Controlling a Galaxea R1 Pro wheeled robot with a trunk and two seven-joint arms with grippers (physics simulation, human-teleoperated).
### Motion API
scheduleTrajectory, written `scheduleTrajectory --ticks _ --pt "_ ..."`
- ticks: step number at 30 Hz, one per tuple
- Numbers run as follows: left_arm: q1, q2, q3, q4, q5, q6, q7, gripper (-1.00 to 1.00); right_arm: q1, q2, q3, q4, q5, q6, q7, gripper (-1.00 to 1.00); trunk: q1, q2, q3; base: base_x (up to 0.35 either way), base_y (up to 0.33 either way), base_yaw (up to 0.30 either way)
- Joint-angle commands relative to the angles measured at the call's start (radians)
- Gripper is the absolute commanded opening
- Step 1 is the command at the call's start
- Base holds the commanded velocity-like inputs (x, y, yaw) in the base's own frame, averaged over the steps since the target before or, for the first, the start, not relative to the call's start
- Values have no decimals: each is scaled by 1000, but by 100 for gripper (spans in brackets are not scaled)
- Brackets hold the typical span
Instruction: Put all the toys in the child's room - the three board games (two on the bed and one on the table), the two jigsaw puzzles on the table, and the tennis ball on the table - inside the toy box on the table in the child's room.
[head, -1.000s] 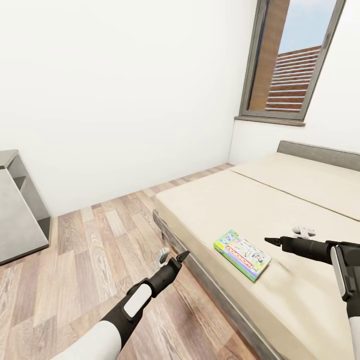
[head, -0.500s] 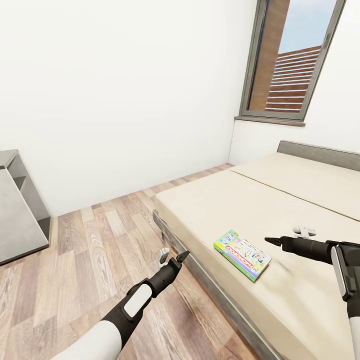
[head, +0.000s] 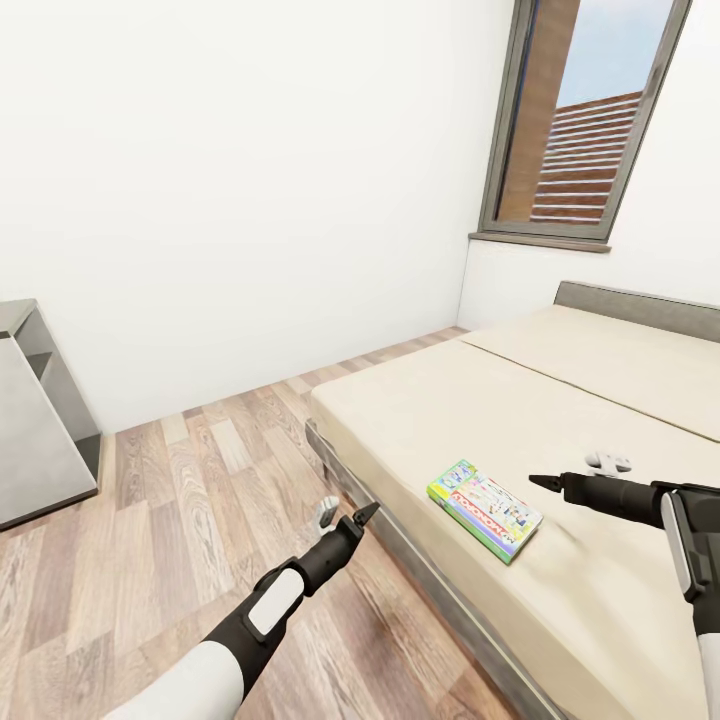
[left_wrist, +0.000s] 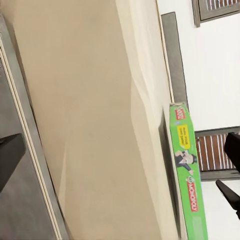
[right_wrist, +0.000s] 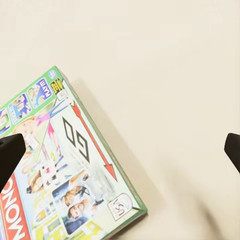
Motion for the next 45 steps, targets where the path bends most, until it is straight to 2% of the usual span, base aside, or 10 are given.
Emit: scheduleTrajectory --ticks 1,45 --pt "-1 0 -2 2 10 6 -2 100 -1 0 -1 1 10 2 10 100 0 0 -1 0 0 0" --pt "6 -1 -2 18 11 7 -1 100 -4 -1 -1 19 10 1 11 100 0 0 -1 0 0 0"
